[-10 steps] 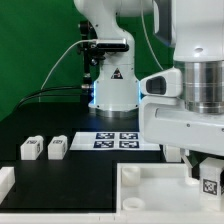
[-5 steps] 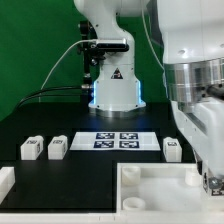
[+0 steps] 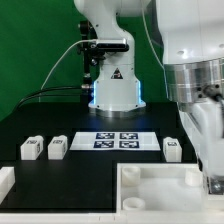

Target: Assemble one leg

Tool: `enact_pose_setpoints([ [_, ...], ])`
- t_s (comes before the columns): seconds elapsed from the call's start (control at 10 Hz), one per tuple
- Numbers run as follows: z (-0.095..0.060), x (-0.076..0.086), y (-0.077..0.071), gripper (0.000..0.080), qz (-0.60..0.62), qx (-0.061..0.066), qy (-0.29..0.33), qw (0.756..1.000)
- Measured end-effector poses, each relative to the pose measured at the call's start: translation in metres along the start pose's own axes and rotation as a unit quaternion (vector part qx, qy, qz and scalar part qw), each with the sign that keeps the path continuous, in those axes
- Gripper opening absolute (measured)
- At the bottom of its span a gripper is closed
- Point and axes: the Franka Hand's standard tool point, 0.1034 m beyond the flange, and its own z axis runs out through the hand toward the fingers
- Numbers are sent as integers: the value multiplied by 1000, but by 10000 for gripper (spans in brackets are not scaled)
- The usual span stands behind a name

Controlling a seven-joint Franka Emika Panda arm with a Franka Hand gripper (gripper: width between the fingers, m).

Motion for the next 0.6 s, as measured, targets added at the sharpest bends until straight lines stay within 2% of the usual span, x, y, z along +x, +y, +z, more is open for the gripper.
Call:
enact_pose_setpoints([
  [0.1,1,-6,0,585,-89,-1,7,996],
  [0.2,1,-11,0,636,-166,-3,13,986],
  [0.3,0,-15,0,647,-204,-3,13,979],
  [0.5,0,-13,0,649,-294,-5,14,956],
  [0.6,0,-13,0,649,-352,-6,14,936],
])
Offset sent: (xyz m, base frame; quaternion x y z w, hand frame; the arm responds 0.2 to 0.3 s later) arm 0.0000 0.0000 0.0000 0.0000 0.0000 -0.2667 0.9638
